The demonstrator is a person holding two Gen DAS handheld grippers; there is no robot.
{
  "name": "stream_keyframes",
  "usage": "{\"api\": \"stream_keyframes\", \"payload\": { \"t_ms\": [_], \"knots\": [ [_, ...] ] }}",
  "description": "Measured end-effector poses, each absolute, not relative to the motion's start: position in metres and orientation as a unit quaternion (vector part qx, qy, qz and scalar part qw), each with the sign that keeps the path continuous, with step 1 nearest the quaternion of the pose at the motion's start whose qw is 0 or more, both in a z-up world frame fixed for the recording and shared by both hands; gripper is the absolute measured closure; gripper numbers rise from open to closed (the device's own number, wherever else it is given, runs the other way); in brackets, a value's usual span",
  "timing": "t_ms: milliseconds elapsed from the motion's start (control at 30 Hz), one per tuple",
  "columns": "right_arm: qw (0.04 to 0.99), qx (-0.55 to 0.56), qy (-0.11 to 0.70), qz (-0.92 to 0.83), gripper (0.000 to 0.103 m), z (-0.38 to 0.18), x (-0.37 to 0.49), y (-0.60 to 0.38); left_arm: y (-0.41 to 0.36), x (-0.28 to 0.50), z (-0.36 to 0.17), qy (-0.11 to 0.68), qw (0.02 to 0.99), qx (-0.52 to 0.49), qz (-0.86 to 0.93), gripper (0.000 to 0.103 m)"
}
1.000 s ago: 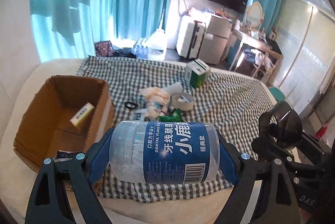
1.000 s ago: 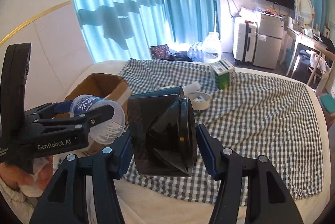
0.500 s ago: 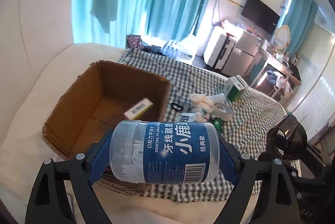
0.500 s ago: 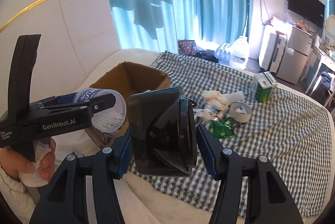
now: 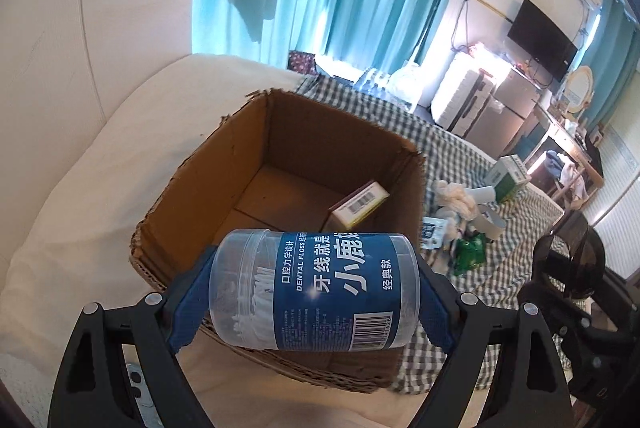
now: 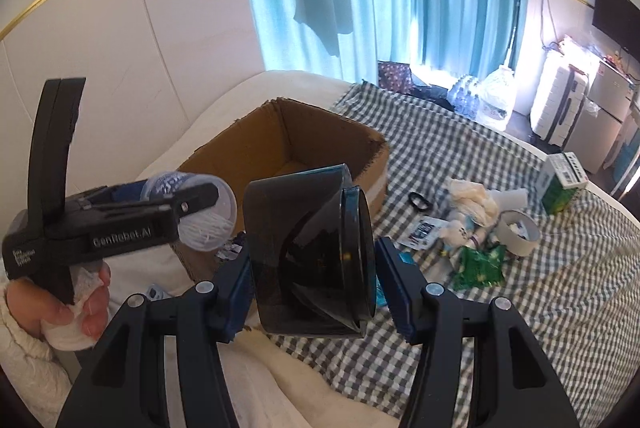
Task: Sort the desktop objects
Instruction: 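Carry the jar and tape roll over the box and open both tools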
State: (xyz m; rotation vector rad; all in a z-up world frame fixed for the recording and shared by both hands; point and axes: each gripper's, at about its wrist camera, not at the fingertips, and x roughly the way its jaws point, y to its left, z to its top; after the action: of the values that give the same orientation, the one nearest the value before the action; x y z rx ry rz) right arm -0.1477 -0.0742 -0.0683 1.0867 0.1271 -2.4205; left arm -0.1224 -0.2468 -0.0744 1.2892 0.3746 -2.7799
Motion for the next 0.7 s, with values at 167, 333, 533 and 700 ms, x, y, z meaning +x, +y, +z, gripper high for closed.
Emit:
{"api": "stream_keyframes", "payload": {
  "t_ms": [167,333,533,700],
  "knots": [
    [0.262,0.412,0.048,-0.871,0.046,-0.083,-0.175,-0.102,-0.270,-0.134,-0.093,0.132,0.045,0.436,-0.889,0.014],
    [0.274,0.429,0.059,-0.859,0.046,-0.099,-0.195,-0.127,-0.280,-0.143,-0.102,0.131,0.054,0.443,-0.885,0.014],
    [0.275,0.437,0.058,-0.855,0.046,-0.112,-0.211,-0.140,-0.288,-0.149,-0.105,0.123,0.051,0.437,-0.889,0.013],
    [0.250,0.401,0.057,-0.879,0.001,-0.106,-0.207,-0.139,-0.297,-0.150,-0.097,0.130,0.074,0.427,-0.892,0.000]
  ]
}}
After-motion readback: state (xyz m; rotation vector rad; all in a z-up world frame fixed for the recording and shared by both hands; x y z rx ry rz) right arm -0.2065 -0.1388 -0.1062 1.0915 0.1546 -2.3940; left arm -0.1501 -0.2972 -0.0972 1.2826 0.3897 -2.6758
